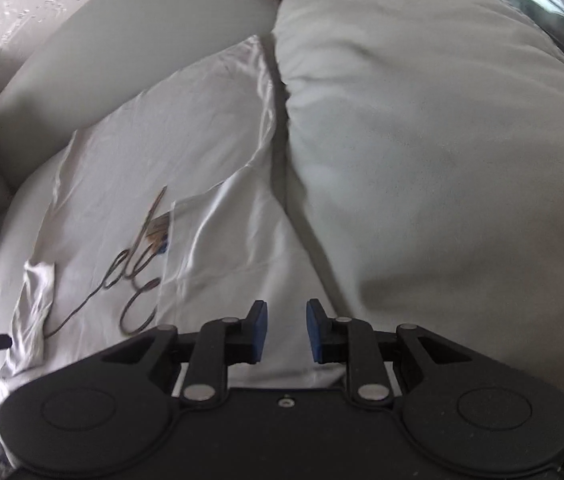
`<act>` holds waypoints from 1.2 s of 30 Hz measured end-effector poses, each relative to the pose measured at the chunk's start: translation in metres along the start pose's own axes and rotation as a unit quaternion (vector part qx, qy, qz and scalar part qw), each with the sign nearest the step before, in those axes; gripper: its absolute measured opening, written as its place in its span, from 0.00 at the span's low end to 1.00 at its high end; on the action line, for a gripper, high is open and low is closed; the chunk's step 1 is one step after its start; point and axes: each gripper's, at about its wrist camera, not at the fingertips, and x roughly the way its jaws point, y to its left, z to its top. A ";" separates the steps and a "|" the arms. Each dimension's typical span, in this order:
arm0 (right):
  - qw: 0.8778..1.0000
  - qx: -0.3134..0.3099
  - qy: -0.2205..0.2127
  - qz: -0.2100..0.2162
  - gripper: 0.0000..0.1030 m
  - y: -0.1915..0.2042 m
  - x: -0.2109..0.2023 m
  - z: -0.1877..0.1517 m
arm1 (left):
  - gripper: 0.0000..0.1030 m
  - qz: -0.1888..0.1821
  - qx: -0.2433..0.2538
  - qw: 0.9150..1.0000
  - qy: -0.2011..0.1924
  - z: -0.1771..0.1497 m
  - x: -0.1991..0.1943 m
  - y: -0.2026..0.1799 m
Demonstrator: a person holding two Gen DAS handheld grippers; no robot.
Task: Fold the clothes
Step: 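Fold the sleeve and shirt side over the body with the left gripper, release, then grasp the shirt hem with both grippers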
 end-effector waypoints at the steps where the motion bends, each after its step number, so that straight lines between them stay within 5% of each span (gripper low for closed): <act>1: 1.000 0.000 0.009 -0.007 0.22 0.000 0.007 -0.003 | 0.09 -0.001 0.000 1.000 0.013 -0.001 0.009 -0.006; 3: 1.000 -0.001 0.020 -0.017 0.22 0.000 0.015 -0.009 | 0.01 0.013 0.007 1.000 0.020 -0.011 0.019 -0.023; 8: 0.998 -0.057 0.025 -0.022 0.19 0.007 -0.006 -0.029 | 0.00 0.036 0.057 0.998 0.011 -0.045 -0.005 -0.064; 10: 0.998 -0.060 0.016 -0.001 0.20 0.013 -0.018 -0.035 | 0.00 0.034 0.059 0.998 -0.003 -0.056 -0.018 -0.075; 13: 0.997 -0.060 0.003 0.051 0.20 0.025 -0.030 -0.043 | 0.15 0.019 0.039 0.999 -0.027 -0.064 -0.028 -0.083; 19: 0.988 -0.119 0.021 0.097 0.20 0.066 -0.011 -0.062 | 0.14 0.036 0.049 0.997 -0.039 -0.075 -0.016 -0.105; 20: 0.987 -0.132 0.019 0.096 0.20 0.069 -0.007 -0.070 | 0.07 0.044 0.066 0.996 -0.047 -0.080 -0.015 -0.111; 24: 0.979 -0.183 0.024 0.090 0.20 0.079 -0.014 -0.093 | 0.00 0.022 0.091 0.995 -0.036 -0.093 -0.020 -0.119; 26: 0.979 -0.165 0.048 0.109 0.20 0.077 -0.023 -0.091 | 0.10 -0.003 0.071 0.997 -0.037 -0.089 -0.027 -0.112; 31: 0.976 -0.143 -0.024 0.165 0.20 0.088 -0.077 -0.056 | 0.10 -0.014 0.025 0.993 -0.118 -0.051 -0.077 -0.085; 36: 0.959 -0.127 -0.123 0.223 0.20 0.105 -0.134 -0.001 | 0.11 -0.039 -0.005 0.977 -0.208 -0.006 -0.133 -0.049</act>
